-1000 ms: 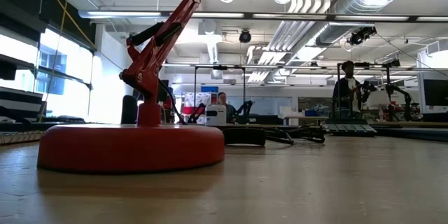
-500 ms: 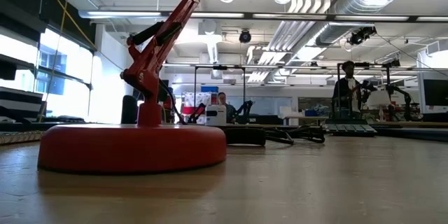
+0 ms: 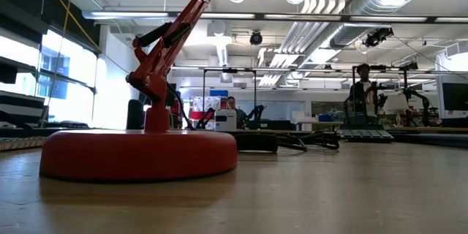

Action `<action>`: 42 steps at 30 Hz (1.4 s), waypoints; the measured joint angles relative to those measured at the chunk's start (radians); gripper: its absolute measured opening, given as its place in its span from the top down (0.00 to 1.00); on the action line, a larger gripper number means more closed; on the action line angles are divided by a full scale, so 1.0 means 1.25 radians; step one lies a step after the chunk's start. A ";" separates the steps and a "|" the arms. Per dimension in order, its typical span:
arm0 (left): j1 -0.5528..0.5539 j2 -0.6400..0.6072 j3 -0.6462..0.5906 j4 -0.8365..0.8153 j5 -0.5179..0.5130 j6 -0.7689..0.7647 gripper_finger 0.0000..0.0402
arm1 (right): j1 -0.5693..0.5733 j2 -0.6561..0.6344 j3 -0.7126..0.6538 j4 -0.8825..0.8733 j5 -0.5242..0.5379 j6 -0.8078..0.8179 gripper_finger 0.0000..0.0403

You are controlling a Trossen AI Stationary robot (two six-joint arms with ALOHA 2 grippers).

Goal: Screw lightbulb
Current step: Insert the white lightbulb into the red lamp

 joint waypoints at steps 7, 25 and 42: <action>0.000 0.000 0.000 0.000 0.000 0.000 1.00 | 0.000 0.000 0.000 -0.005 -0.010 0.029 0.30; 0.000 0.000 0.000 -0.003 0.053 0.014 1.00 | -0.002 -0.002 0.002 -0.084 -0.005 0.070 0.04; -0.007 -0.001 0.000 -0.005 0.049 0.029 1.00 | -0.002 -0.096 -0.001 -0.221 -0.068 -0.060 0.08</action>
